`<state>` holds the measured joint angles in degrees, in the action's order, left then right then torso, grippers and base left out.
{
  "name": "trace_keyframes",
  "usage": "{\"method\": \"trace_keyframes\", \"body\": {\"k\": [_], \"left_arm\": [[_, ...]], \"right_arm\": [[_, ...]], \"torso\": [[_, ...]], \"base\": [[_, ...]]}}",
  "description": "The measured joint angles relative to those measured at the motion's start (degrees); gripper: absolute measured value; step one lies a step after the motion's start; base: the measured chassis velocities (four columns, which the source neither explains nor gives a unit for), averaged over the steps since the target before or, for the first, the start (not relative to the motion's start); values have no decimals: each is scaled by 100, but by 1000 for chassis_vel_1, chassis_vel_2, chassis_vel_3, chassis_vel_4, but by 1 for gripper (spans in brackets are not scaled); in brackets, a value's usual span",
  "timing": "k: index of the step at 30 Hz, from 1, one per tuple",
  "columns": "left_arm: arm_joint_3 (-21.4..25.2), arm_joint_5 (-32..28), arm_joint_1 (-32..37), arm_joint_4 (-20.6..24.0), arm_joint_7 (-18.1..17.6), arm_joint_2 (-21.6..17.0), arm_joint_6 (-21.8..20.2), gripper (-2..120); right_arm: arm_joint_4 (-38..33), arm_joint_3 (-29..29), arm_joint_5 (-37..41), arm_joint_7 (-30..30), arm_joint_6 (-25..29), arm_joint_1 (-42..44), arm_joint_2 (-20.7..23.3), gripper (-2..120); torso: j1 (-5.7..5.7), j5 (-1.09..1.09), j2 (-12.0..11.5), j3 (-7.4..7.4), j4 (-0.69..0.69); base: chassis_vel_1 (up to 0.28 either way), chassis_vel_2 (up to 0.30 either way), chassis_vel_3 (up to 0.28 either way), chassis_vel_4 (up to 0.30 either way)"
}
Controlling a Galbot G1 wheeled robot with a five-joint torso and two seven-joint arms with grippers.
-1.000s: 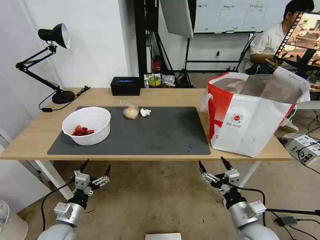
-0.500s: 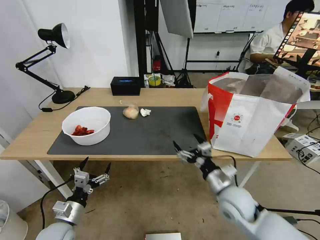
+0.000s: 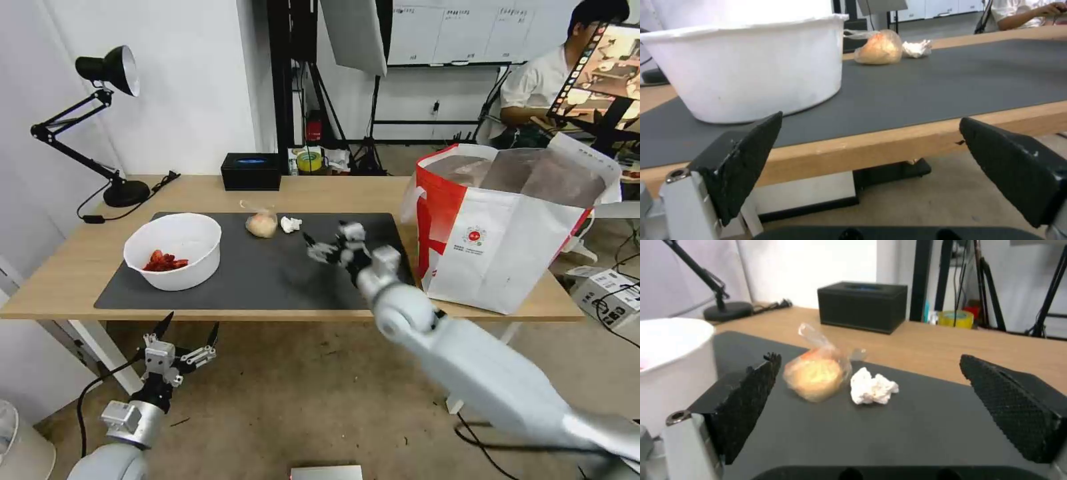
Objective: Pick up the trash from the table and place it into the takeout bag.
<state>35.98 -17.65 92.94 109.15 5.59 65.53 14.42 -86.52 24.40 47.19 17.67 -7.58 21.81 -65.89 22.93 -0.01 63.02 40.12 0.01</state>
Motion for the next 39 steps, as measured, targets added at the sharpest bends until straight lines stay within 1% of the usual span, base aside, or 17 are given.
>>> {"method": "trace_keyframes", "body": {"k": [1, 3, 5, 7, 9, 11, 12, 14, 15, 18, 19, 22, 24, 25, 29, 32, 39], "left_arm": [[0, 0, 0, 0, 0, 0, 0, 100], [-1, 3, 15, -1, 0, 22, 6, 100], [0, 3, 17, -1, 0, 24, 7, 100], [7, 7, 32, 3, 1, 29, 19, 100], [13, 7, 37, 7, 0, 30, 21, 100], [36, 7, 60, 19, 0, 30, 33, 100], [36, 7, 60, 19, 0, 30, 33, 100], [53, 7, 93, 25, 1, 31, 63, 100], [53, 7, 93, 25, 1, 31, 63, 100], [64, 7, 127, 33, 2, 44, 99, 100], [64, 7, 127, 33, 2, 44, 99, 100], [69, 7, 144, 34, 4, 51, 122, 100], [76, 8, 152, 34, 6, 62, 140, 100], [76, 8, 152, 34, 6, 62, 140, 100], [77, 8, 143, 35, 11, 66, 159, 100], [77, 9, 130, 35, 14, 67, 168, 100], [71, 8, 118, 31, 21, 65, 198, 100]], "right_arm": [[0, 0, 0, 0, 0, 0, 0, 100], [623, 122, 108, -6, -174, -385, -360, 100], [766, 150, 137, -17, -217, -465, -441, 100], [1336, 254, 212, -103, -349, -794, -769, 100], [1475, 271, 217, -130, -380, -872, -852, 100], [2038, 299, 235, -223, -504, -1108, -1186, 100], [2038, 299, 235, -223, -504, -1108, -1186, 100], [2639, 293, 218, -395, -522, -1298, -1516, 100], [2639, 293, 218, -395, -522, -1298, -1516, 100], [3216, 285, 188, -650, -522, -1492, -1799, 100], [3216, 285, 188, -650, -522, -1492, -1799, 100], [3575, 319, 147, -822, -527, -1622, -1955, 100], [4020, 323, -2, -945, -537, -1736, -2147, 100], [4020, 323, -2, -945, -537, -1736, -2147, 100], [4568, 297, -146, -1226, -554, -1843, -2349, 100], [4760, 296, -218, -1379, -574, -1874, -2409, 100], [4905, 300, -241, -1577, -638, -1886, -2431, 100]], "torso": [[0, 0, 0, 0, 0], [0, -1, 0, 0, 0], [0, -1, 0, 0, 0], [0, -1, 0, 0, 0], [0, -1, 0, -1, 0], [-1, 0, 0, 0, 0], [-1, 0, 0, 0, 0], [-1, 0, 0, -1, 0], [-1, 0, 0, -1, 0], [-1, 0, 0, -1, 0], [-1, 0, 0, -1, 0], [-1, 0, 0, -1, 0], [-1, 0, 1, -1, 0], [-1, 0, 1, -1, 0], [-1, 0, 1, -1, -1], [-1, 1, 1, -1, -1], [-1, 1, 1, -1, -1]], "base": [[0, 0, 0, 0], [0, 0, 0, 0], [0, 0, 0, 0], [0, 0, 0, 0], [0, 0, 0, 0], [0, 0, 0, 0], [0, 0, 0, 0], [0, 0, 0, 0], [0, 0, 0, 0], [0, 0, 0, 0], [0, 0, 0, 0], [0, 0, 0, 0], [0, 0, 0, 0], [0, 0, 0, 0], [0, 0, 0, 0], [0, 0, 0, 0], [0, 0, 0, 0]]}}
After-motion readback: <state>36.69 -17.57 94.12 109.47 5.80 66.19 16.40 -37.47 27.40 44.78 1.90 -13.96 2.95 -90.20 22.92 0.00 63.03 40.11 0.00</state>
